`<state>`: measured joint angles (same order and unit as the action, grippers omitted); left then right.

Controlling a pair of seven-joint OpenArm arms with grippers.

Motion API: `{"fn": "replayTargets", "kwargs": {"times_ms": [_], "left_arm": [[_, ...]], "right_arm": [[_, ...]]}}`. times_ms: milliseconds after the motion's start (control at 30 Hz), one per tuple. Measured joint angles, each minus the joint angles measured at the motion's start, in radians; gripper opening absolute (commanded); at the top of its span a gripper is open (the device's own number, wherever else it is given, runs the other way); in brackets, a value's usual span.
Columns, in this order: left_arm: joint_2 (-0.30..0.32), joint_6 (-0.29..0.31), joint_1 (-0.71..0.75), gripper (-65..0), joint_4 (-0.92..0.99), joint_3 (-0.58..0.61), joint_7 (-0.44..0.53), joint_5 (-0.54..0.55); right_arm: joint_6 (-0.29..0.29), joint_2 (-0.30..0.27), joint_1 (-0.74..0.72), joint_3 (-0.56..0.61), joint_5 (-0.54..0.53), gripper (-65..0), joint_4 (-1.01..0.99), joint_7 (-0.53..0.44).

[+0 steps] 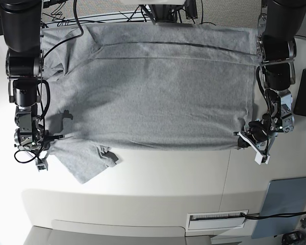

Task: Fold the T-shirt properly
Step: 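Lift the hem with both grippers and fold it over toward the collar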

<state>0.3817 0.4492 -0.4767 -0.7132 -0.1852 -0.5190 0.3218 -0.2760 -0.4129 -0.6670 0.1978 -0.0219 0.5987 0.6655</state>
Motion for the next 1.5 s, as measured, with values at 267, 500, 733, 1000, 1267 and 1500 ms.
{"fn": "replayTargets", "kwargs": {"times_ms": [267, 500, 733, 1000, 1267, 1500], "left_arm": [[-0.004, 0.0, 0.011, -65.0, -0.044, 0.001, -0.018, -0.016], [0.004, 0.019, 0.101, -65.0, -0.196, 0.002, -0.033, -0.011], [0.018, 0.019, 0.214, -65.0, -0.305, 0.002, -0.012, 0.064], [0.018, 0.019, 0.208, -65.0, -0.307, 0.002, -0.005, 0.069], [0.015, 0.019, 0.203, -65.0, -0.309, 0.002, -0.005, 0.069], [0.015, 0.019, 0.203, -65.0, -0.309, 0.002, -0.012, 0.068]], "right_arm": [[0.055, -0.002, 0.014, 0.0, 0.001, -65.0, 0.166, 0.068], [0.121, -0.074, 0.199, 0.002, 0.015, -65.0, 0.465, 0.094], [0.149, -0.128, 0.338, 0.005, 0.006, -65.0, 0.667, 0.092], [-0.008, -0.109, 0.232, 0.005, -0.04, -34.7, 0.538, -0.048], [-0.181, -0.015, 0.016, 0.002, -0.061, -34.7, 0.098, -0.095], [-0.174, 0.011, -0.05, 0.002, 0.045, -34.7, -0.011, -0.16]]}}
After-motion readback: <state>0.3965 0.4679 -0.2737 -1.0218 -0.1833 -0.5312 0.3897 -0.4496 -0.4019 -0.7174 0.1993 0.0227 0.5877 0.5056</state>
